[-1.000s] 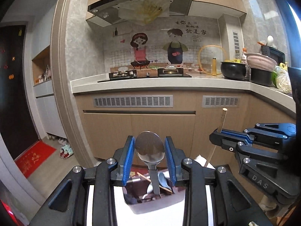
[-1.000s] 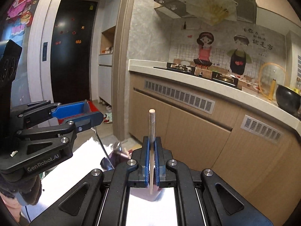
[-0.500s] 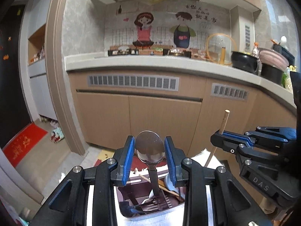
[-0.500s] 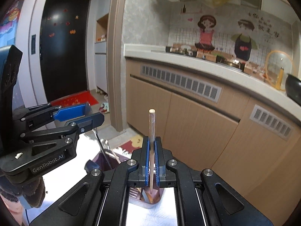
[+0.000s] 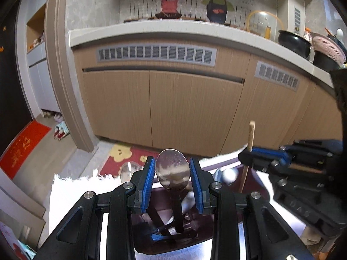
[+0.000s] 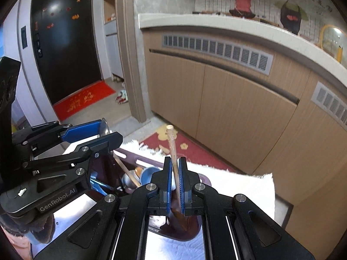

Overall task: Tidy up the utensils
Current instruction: 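Carry both utensils over the caddy and open both grippers to drop them in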

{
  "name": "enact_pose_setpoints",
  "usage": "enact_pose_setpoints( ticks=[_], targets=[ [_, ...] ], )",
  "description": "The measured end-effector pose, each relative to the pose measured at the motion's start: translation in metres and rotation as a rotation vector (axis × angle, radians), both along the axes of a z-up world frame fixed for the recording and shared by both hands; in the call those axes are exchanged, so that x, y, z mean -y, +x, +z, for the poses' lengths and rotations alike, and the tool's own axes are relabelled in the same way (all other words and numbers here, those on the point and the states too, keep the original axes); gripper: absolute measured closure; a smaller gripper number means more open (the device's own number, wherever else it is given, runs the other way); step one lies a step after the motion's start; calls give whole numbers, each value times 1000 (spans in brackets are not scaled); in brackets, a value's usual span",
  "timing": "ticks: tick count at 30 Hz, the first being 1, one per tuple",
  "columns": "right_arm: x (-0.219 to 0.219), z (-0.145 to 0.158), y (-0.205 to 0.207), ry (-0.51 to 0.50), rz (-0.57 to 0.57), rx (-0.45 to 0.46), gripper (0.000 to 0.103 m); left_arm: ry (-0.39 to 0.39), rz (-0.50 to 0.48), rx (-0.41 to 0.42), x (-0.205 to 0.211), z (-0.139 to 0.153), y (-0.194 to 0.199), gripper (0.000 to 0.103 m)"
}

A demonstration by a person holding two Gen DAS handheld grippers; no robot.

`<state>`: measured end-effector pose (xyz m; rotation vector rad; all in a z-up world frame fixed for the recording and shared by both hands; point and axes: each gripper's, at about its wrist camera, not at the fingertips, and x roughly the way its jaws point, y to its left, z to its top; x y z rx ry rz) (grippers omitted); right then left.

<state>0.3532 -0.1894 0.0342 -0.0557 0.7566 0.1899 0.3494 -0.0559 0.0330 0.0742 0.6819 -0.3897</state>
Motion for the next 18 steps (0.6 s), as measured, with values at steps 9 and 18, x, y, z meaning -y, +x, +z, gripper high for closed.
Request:
enact_pose_setpoints(
  ticks=[9, 18],
  targets=[
    [-9, -8, -6, -33, 6, 0, 89, 4, 22, -3, -3, -6, -5, 65],
    [3, 1, -51, -17, -61, 77, 47, -87, 84, 98, -31, 29, -40, 21]
  ],
)
